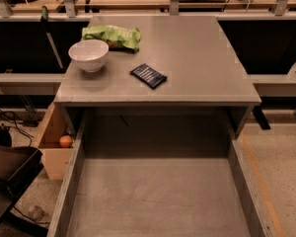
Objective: Close top drawer
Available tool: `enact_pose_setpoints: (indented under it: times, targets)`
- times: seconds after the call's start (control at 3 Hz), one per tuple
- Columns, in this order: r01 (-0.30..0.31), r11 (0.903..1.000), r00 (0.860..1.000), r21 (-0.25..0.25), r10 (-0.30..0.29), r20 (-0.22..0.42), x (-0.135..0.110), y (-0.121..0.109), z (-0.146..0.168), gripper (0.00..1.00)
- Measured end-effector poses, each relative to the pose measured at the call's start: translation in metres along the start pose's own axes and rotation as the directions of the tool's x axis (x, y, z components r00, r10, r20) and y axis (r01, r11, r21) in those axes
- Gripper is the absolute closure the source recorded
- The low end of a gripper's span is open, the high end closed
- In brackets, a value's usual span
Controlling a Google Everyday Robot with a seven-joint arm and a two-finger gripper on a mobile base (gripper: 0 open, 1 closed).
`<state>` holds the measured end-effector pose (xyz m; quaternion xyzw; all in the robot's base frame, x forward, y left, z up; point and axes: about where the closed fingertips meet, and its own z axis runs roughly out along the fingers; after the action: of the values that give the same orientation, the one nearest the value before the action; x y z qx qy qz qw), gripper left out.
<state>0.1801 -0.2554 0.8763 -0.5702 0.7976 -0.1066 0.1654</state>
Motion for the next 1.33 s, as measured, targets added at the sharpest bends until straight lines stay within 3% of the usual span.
enact_pose_setpoints:
  times: [0.33, 0.67, 1.0, 1.33]
  targets:
    - [-0.035, 0.9937, 0.999, -0.106, 0.039, 0.034, 0.019, 0.038, 0.057, 0.83]
    - [-0.045, 0.9784, 0.995, -0.202, 0.061, 0.076, 0.028, 0.07, 0.115, 1.0]
    - [0.006, 0.9704, 0.99, -0.242, 0.028, 0.138, 0.014, 0.081, 0.153, 1.0]
    - [0.066, 0.9671, 0.976, -0.246, -0.012, 0.216, -0.008, 0.075, 0.185, 1.0]
